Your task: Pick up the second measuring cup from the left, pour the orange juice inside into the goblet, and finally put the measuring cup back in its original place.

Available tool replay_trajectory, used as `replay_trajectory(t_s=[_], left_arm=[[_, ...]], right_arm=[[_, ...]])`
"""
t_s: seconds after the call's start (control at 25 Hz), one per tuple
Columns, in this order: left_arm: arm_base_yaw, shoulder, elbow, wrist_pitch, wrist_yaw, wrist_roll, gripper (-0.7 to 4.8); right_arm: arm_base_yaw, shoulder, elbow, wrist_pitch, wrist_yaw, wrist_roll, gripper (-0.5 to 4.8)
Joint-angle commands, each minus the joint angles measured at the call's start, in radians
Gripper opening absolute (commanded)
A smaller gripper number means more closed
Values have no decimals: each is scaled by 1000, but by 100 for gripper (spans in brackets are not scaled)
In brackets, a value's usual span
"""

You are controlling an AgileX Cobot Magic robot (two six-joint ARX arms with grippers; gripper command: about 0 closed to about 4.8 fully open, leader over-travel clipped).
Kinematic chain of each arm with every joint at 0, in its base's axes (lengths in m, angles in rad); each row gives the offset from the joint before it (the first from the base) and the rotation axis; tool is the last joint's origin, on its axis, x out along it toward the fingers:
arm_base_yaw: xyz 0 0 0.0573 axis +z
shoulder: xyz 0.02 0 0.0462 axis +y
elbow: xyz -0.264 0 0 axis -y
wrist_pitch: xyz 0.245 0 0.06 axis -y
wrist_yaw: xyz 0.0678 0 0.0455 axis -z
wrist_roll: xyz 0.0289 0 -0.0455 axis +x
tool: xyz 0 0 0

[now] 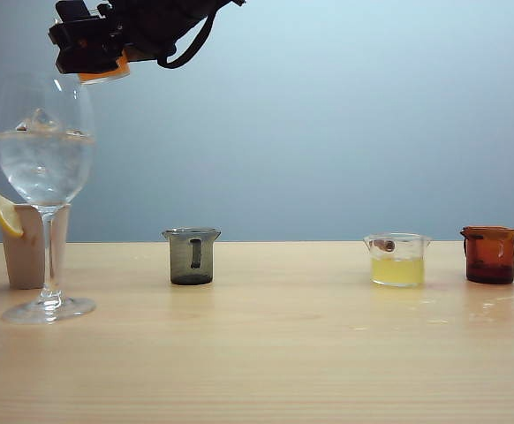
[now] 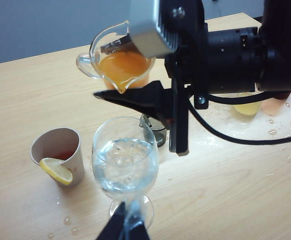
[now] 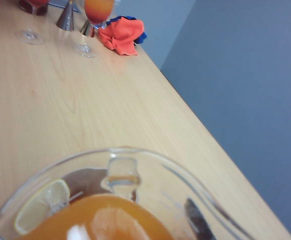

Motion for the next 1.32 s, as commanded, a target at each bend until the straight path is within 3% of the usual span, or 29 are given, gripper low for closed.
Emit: replay_trajectory(t_s=[0.04,0.32,0.92,1.32], left_arm=[[1,0,1,12,1,0,-3],[1,0,1,12,1,0,-3],[1,0,1,12,1,0,-3],[1,0,1,12,1,0,-3]], right_arm=[[3,-9,7,30,22,-43,156],[3,-10,7,60,22,-105,156],[28,-10,7,90,56,-361,156],[33,-10,7,89,63,-419,156]])
